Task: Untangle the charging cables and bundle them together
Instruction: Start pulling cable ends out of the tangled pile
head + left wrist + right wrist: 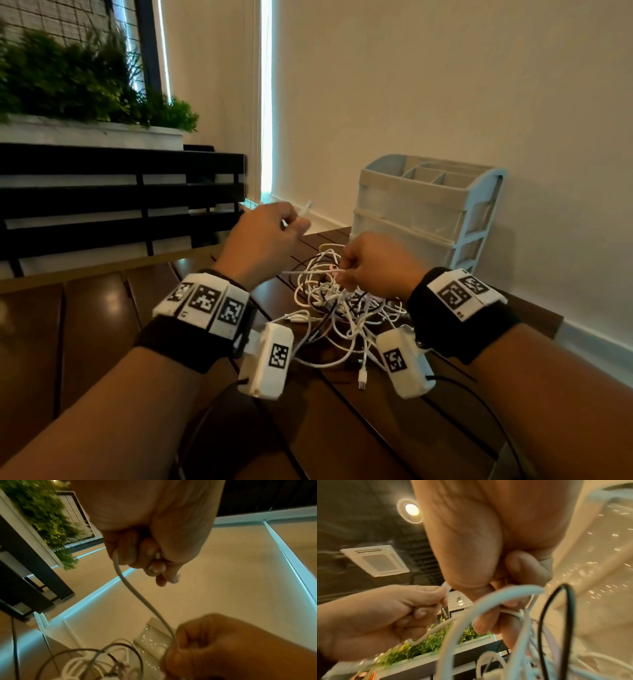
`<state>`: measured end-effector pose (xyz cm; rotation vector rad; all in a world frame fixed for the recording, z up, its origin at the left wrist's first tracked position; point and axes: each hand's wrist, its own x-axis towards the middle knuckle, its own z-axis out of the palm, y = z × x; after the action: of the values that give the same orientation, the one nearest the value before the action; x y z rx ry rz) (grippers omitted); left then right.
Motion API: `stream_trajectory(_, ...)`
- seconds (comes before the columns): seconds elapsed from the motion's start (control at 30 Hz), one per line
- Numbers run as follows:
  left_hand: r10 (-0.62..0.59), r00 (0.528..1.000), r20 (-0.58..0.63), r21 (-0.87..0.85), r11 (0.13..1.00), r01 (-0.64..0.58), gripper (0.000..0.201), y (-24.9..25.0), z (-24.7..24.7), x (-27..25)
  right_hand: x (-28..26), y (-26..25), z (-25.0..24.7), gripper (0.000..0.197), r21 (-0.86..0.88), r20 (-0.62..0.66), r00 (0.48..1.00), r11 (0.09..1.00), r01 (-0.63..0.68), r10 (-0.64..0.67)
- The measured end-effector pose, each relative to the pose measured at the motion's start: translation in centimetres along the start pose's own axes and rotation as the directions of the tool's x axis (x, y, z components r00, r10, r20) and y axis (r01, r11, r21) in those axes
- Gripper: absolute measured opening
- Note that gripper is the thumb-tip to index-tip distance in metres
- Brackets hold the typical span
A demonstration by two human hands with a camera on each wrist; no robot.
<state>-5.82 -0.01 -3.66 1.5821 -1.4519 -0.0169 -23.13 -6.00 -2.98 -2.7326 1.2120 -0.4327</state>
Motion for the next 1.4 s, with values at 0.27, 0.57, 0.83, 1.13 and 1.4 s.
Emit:
stream_trajectory(0.27,-0.013,0.955,0.295,0.001,1.0,0.013,0.023,1.2,2.8,-2.0,0.2,-0.7,-1.6,0.007,0.021,-0.025,1.0,1.0,-0.008,0.008)
stream_trajectory(0.57,-0.028,0.987,0.159,0.0,1.0,0.028,0.036,1.8,1.1,-1.6,-0.4,1.0,-0.4,0.027,0.039,0.111,0.994,0.999,-0.013,0.008)
stream_trajectory(0.83,0.042,0.993,0.109,-0.033,0.999,-0.039,0.028,2.6,0.5,-1.5,-0.2,-0.5,-2.0,0.012,-0.15,-0.05,0.99,0.981,0.123,-0.132)
stream_trajectory(1.13,0.01,1.0,0.029,-0.073,0.997,-0.008,0.03,1.6,-0.2,-1.8,0.2,0.1,-1.9,0.013,-0.351,-0.068,0.994,0.935,0.054,-0.083)
stream_trajectory(1.4,-0.044,0.999,-0.007,-0.004,0.999,0.044,0.03,0.4,-1.5,-1.8,0.4,3.0,0.5,0.023,-0.215,0.175,0.979,0.975,-0.063,0.101)
